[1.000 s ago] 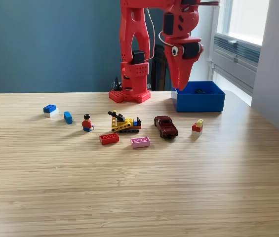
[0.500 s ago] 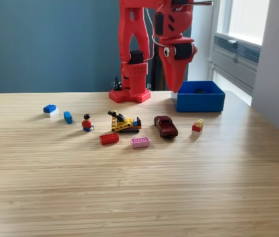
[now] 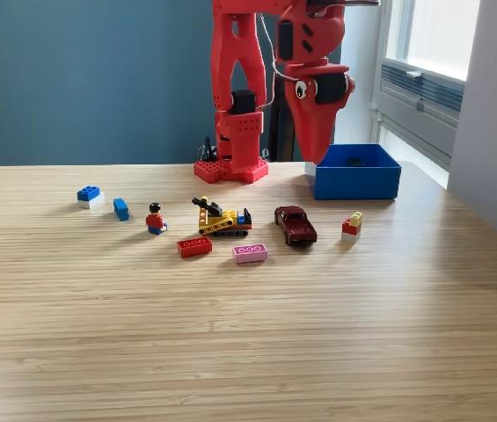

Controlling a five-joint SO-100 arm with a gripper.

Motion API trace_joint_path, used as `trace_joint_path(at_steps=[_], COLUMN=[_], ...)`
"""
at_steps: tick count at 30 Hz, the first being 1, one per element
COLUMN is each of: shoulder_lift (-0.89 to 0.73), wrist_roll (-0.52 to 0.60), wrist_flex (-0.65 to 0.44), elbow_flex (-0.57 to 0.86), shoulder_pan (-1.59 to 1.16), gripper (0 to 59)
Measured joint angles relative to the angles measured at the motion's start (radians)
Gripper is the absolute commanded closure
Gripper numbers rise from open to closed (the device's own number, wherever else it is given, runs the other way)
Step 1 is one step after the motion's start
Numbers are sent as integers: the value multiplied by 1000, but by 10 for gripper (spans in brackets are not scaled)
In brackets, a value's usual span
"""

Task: Grasp a lego block and put it in the bin.

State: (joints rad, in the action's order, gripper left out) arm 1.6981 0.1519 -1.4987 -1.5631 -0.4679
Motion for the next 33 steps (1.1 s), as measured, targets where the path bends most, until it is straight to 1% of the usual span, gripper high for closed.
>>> trace_joint_path(at_steps=[12,16,21,24,29,31,33], shoulder_lift=[0,0,0,0,0,2,3], wrist_roll=[0,-15,-43,-84,-101,-97,-115], wrist_flex=[26,34,57,77,118,201,232], elbow_flex=[0,0,0,0,-81,-135,-230], shoulder_pan=[0,0,0,17,107,138,175], gripper=[520,516,440,411,402,400,401])
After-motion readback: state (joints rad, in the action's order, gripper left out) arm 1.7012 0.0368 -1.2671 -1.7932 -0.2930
